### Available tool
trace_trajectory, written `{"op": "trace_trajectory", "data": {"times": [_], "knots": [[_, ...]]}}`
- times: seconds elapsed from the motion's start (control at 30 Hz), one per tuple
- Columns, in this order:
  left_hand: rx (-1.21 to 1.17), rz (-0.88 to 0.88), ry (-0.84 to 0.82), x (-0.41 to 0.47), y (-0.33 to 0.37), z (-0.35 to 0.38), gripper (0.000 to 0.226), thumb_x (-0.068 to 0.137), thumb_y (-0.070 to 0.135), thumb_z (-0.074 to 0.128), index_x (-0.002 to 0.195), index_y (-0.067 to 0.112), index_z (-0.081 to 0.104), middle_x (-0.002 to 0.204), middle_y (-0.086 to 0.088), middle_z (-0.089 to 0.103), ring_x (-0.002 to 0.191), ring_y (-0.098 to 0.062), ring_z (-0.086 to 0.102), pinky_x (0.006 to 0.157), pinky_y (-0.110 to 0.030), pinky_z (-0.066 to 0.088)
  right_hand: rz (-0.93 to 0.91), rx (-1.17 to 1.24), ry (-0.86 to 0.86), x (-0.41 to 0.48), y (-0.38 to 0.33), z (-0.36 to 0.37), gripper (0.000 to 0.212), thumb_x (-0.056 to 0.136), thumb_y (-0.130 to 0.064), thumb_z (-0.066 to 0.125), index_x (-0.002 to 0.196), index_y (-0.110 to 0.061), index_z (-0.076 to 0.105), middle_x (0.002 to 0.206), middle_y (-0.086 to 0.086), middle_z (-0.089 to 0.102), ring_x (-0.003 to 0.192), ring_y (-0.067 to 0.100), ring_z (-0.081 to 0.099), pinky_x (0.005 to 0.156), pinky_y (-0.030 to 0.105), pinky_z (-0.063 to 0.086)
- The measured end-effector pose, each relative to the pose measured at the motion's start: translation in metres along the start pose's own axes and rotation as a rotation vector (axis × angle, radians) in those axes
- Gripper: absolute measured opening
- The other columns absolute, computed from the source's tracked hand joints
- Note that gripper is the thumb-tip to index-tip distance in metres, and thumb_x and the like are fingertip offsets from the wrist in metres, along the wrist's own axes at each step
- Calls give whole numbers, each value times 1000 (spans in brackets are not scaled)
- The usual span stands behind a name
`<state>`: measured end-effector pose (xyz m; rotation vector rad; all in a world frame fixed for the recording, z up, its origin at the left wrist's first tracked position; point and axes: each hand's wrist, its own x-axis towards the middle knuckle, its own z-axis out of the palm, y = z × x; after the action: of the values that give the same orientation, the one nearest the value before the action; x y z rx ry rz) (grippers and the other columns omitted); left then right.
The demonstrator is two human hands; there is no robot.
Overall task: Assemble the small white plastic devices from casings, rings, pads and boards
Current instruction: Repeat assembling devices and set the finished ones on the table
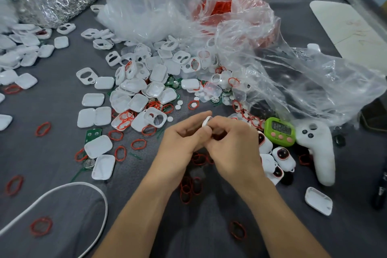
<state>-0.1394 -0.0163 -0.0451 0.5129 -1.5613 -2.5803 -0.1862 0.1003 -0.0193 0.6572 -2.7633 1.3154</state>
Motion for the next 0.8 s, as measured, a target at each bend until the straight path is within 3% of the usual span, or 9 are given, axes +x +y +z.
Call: {"op": "trace_trajectory", "data": {"times": [0.1,0.17,0.27,0.33,0.5,0.57,0.67,0.73,0.8], "knots": [[-78,-21,-27,0,3,-6,41,80,12,69,121,15,70,101,-1,78,93,-11,73,79,-22,57,51,280,-249,7,3,-18,22,80,-4,76,86,-25,81,76,-12,77,72,7,72,70,27,57],[-95,-38,-4,2,6,-12,39,75,15,74,114,17,76,101,0,78,93,-11,73,79,-24,59,155,332,-221,12,10,-32,26,82,-4,74,87,-28,82,80,-12,78,74,6,74,69,26,58],[-169,-77,34,8,13,-25,30,70,27,77,98,19,83,98,1,77,92,-10,72,77,-26,60,215,75,-53,21,25,-52,22,82,-8,76,79,-29,81,72,-19,75,62,-2,68,58,12,48],[-226,-114,46,12,14,-34,25,74,33,73,92,20,84,98,0,77,95,-10,71,78,-27,61,174,-83,-85,20,27,-64,18,80,-12,78,76,-29,81,68,-20,72,59,-4,65,57,7,42],[-439,-176,-80,12,15,-49,63,48,46,101,98,13,83,112,-9,78,101,-20,76,73,-33,64,-33,-566,-363,-6,17,-65,6,76,-34,84,82,-35,81,83,-11,65,96,16,53,91,31,34],[-443,-172,-90,11,15,-50,69,41,45,104,98,12,83,111,-9,78,99,-19,77,69,-31,63,-79,-767,-383,-20,16,-53,9,78,-34,80,87,-34,81,88,-7,66,99,21,54,93,38,28],[-435,-167,-66,10,14,-48,54,54,43,98,97,12,83,111,-10,78,99,-19,77,69,-31,63,-154,-896,-351,-35,16,-41,17,76,-22,70,86,-32,79,85,-6,64,94,25,56,87,39,26],[-411,-173,-29,8,12,-45,34,79,42,74,96,13,83,109,-9,78,98,-18,77,70,-29,63,-182,-902,-315,-36,19,-40,21,75,-18,66,86,-32,77,85,-7,63,92,24,55,87,39,25],[-336,-166,2,6,11,-42,38,87,39,57,100,12,81,107,-8,79,97,-17,77,70,-27,62,-197,-878,-287,-36,20,-38,21,77,-17,66,89,-31,76,91,-6,63,95,25,54,88,38,26]]}}
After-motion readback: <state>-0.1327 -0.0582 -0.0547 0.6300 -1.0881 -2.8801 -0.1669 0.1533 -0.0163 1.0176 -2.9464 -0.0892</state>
